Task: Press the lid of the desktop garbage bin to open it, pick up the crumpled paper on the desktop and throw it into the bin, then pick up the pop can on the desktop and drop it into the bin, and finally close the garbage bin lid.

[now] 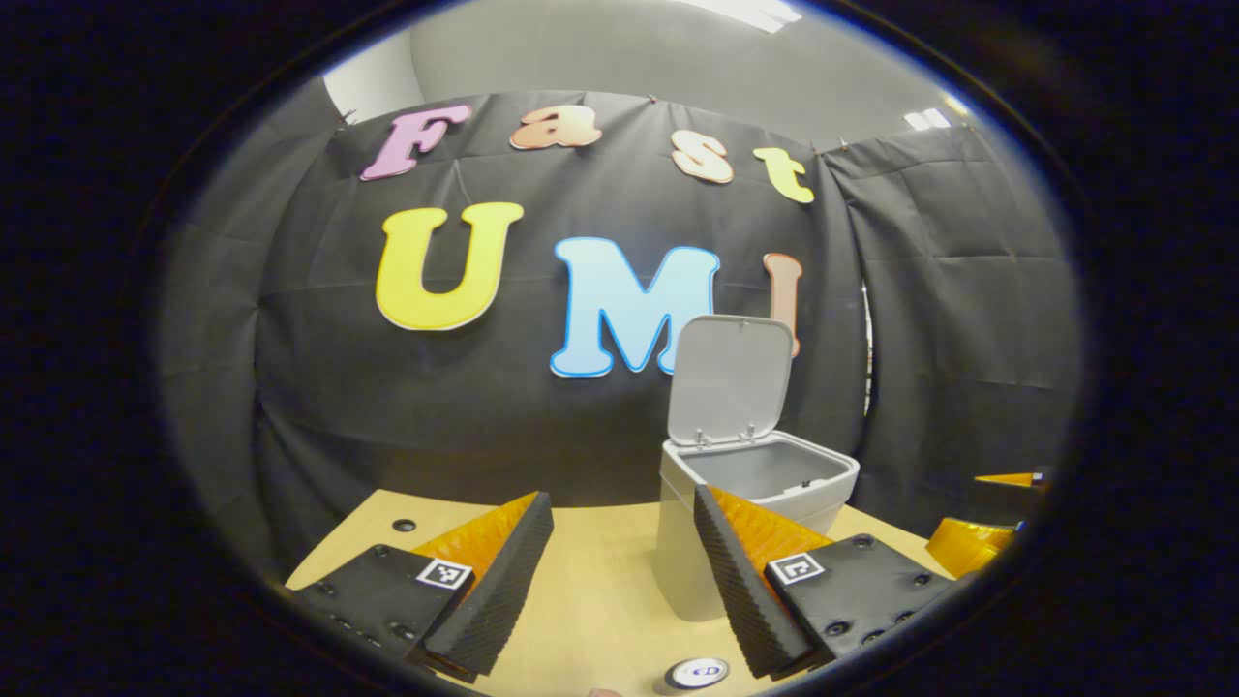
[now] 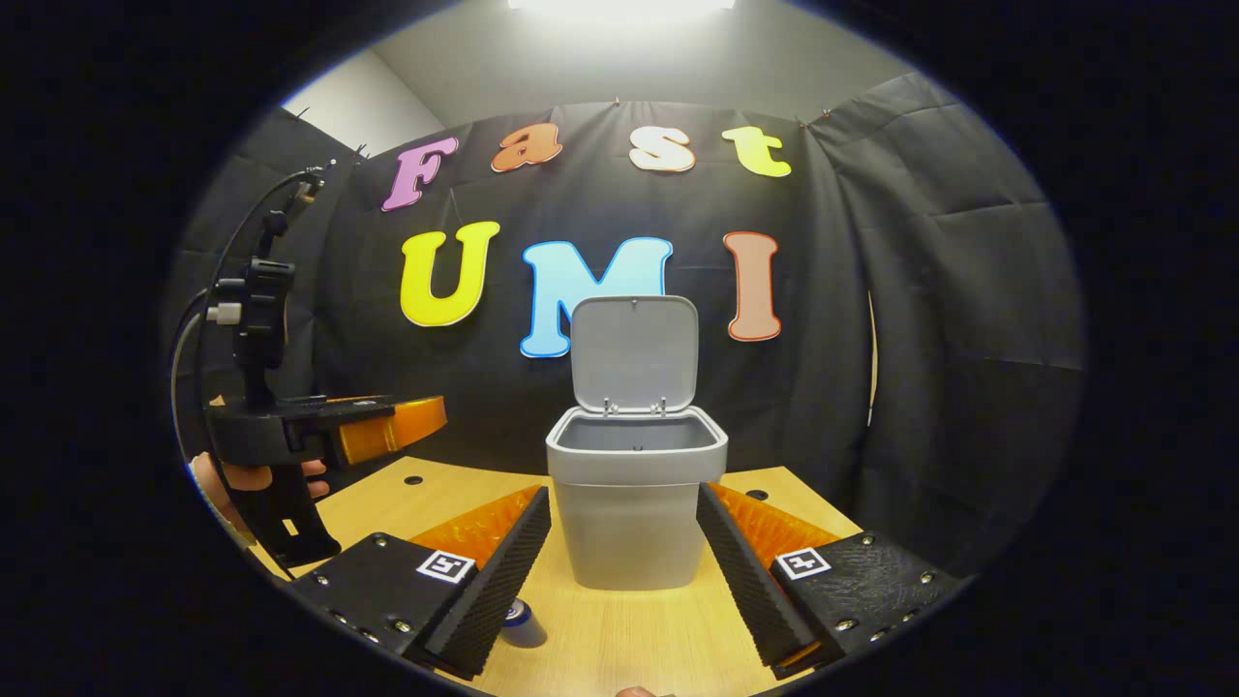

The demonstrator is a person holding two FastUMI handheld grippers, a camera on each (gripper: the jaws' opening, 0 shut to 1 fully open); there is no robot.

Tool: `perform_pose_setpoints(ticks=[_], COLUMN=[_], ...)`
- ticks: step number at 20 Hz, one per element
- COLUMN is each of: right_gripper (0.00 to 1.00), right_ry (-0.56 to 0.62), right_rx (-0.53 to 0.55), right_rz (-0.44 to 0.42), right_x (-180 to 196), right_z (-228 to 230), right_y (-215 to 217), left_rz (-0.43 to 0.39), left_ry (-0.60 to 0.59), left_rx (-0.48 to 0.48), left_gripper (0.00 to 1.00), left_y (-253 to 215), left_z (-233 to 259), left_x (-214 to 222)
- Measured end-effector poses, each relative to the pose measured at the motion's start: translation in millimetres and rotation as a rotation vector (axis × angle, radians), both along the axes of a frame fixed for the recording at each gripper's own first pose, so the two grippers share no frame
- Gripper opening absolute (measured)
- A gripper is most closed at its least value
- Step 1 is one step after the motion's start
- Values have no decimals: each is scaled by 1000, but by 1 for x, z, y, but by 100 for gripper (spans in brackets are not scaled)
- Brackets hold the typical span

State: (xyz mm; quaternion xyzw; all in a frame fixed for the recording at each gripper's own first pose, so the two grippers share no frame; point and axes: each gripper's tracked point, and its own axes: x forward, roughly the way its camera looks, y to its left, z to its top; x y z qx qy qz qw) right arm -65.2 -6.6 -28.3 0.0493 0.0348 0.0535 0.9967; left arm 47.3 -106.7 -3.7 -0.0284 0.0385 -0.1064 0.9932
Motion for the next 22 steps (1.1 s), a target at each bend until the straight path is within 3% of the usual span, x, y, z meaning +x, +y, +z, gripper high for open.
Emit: perform_pose_setpoints(ticks=[5,7,12,22], right_gripper=[94,98,98,98], right_ry=[80,111,189,396], right_rx=[-6,-23,-45,-110], right_rz=[48,80,227,370], right_x=[9,11,12,23], right_z=[-25,-35,-64,-141], right_y=[41,58,101,134], left_rz=[33,43,103,196], left_ry=[-4,8,-1,19], left_rx=[37,32,25,8], left_gripper=[95,96,96,96], left_y=[45,54,71,93], left_z=[-6,-8,-2,-8], left_x=[-24,-33,-54,-82])
